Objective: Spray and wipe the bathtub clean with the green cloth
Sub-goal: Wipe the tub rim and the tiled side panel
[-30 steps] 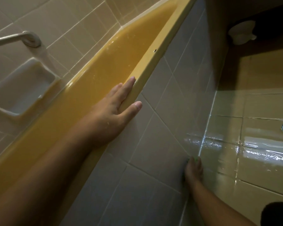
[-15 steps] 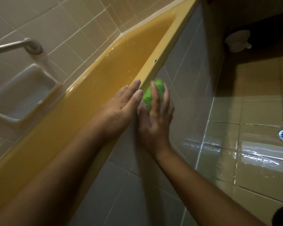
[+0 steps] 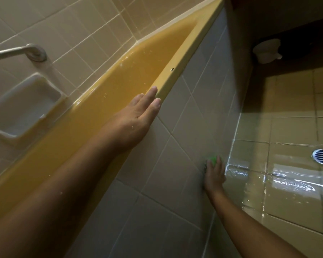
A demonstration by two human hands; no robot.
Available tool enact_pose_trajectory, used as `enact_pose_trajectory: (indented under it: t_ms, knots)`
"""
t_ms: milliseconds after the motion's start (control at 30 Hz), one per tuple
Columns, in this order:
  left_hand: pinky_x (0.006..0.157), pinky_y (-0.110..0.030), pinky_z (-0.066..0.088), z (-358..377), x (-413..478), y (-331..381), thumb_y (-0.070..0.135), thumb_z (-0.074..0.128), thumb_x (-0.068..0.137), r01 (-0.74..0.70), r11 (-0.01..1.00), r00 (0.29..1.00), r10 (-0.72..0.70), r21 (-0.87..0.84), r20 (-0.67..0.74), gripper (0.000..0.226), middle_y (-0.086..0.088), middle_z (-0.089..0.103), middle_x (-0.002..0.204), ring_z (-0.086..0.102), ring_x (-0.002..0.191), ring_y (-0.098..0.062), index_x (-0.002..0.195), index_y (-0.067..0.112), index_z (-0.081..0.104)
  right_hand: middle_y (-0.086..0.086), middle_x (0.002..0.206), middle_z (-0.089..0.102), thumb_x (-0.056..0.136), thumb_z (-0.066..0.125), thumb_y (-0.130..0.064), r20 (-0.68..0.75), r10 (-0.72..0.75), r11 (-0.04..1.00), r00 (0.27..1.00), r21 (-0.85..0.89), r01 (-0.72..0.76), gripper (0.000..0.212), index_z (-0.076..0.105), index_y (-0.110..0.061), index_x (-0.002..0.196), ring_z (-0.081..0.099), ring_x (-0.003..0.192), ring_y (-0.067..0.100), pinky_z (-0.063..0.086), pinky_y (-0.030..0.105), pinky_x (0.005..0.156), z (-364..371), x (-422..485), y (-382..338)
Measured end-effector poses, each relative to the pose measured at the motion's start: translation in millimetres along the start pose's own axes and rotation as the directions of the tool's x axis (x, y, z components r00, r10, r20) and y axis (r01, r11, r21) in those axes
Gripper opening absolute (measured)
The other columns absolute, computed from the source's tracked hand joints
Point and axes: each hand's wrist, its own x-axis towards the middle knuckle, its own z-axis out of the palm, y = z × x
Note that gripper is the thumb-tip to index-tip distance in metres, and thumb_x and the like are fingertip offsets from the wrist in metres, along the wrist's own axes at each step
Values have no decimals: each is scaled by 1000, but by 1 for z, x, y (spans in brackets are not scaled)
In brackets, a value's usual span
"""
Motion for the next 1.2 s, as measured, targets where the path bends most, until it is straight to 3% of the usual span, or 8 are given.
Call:
enact_pose_trajectory:
  t_ms: [200, 333, 433, 633, 800, 933, 1067, 1200]
  knots:
    - [127, -43, 5, 2, 0, 1, 68, 17, 102, -9, 1000, 1000, 9, 17, -7, 63, 13, 4, 174, 2, 160, -11, 162, 53, 5, 20, 159, 39, 102, 37, -57, 51, 458, 864, 888, 209, -458, 66, 35, -21, 158, 38, 143, 42, 29, 54, 119, 12, 12, 53]
    - [128, -44, 5, 2, -1, 1, 65, 17, 104, -25, 1000, 1000, 25, 15, -10, 62, 12, 5, 174, 3, 160, -11, 163, 50, 6, 17, 124, 66, 70, 36, -60, -29, 553, 795, 833, 317, -517, 83, 60, -13, 133, 63, 112, 42, 51, 57, 102, 44, 59, 65]
    - [129, -50, 8, 3, 0, -2, 69, 16, 104, -31, 999, 999, 31, 15, -24, 62, 10, 6, 174, 5, 160, -13, 162, 51, 6, 22, 137, 57, 87, 36, -52, -85, 526, 815, 847, 334, -473, 65, 56, -17, 139, 54, 123, 44, 44, 51, 108, 13, 4, -45]
    - [130, -47, 7, 5, 7, -7, 69, 11, 103, -59, 996, 998, 57, -60, -32, 64, -1, 7, 175, 3, 161, -16, 163, 47, 10, 9, 171, 13, 109, 30, -52, -97, 9, 972, 995, 236, 14, 60, 17, -33, 164, 20, 151, 38, 19, 52, 119, -16, -67, -193]
    - [130, -48, 9, 1, 2, 3, 82, 2, 93, -13, 986, 1000, 10, -165, -17, 83, 0, 9, 174, 10, 160, -22, 164, 41, 16, -11, 173, -2, 105, 26, -60, -45, -559, 818, 828, 136, 559, 59, 12, -47, 161, -6, 155, 7, 7, 42, 123, -34, -121, -223]
    - [129, -51, 16, -2, 13, -6, 109, -9, 55, -17, 964, 999, 9, -265, -34, 136, 7, 18, 173, 18, 159, -19, 164, 35, 23, -13, 173, -4, 104, 23, -61, -31, -684, 724, 729, 93, 684, 63, 8, -45, 163, -12, 156, 4, 4, 35, 124, -36, -127, -229]
    - [128, -51, 20, 0, 27, -12, 110, -3, 57, -15, 948, 1000, 6, -319, -30, 134, 7, 22, 172, 22, 158, -20, 164, 34, 24, -13, 173, -5, 106, 28, -54, 19, -735, 678, 678, 50, 734, 62, 7, -44, 163, -16, 155, 1, -6, 13, 114, -45, -110, -235]
    - [129, -51, 13, 0, 36, -8, 110, 0, 58, -6, 940, 1000, 6, -342, -2, 127, 9, 15, 173, 16, 159, -18, 163, 41, 21, -14, 173, -8, 104, 27, -61, 70, -793, 607, 605, 7, 795, 63, 1, -50, 160, -16, 156, 3, -6, 17, 118, -57, -82, -228]
